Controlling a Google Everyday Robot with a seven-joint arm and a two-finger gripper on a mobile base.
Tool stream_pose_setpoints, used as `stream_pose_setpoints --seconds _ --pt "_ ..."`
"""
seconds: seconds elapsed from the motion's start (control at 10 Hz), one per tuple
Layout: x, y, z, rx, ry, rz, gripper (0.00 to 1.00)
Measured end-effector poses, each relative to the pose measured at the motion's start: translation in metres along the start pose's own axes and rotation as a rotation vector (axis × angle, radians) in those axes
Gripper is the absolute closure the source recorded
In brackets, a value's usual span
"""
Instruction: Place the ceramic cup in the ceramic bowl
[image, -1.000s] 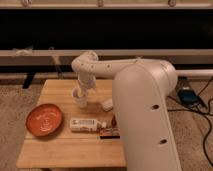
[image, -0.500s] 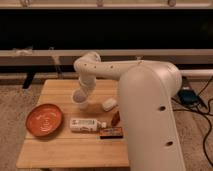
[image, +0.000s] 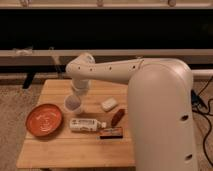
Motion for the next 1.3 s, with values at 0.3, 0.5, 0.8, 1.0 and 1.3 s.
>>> stream_pose_setpoints --seconds 0.3,0.5,0.8,1.0,1.3 --pt "-0.016 0.034 -0.013 -0.017 0.004 -0.099 1.00" --pt "-0.026 0.051 -0.025 -0.019 -0.001 -0.137 1.00" --pt "-0.034 0.076 -0.054 -0.015 -0.019 -0.187 1.00" --pt "-0.030 0.101 -0.052 -0.041 -0.011 -0.242 1.00" --pt "-0.033 0.124 -0.026 -0.135 -0.024 -0.312 0.81"
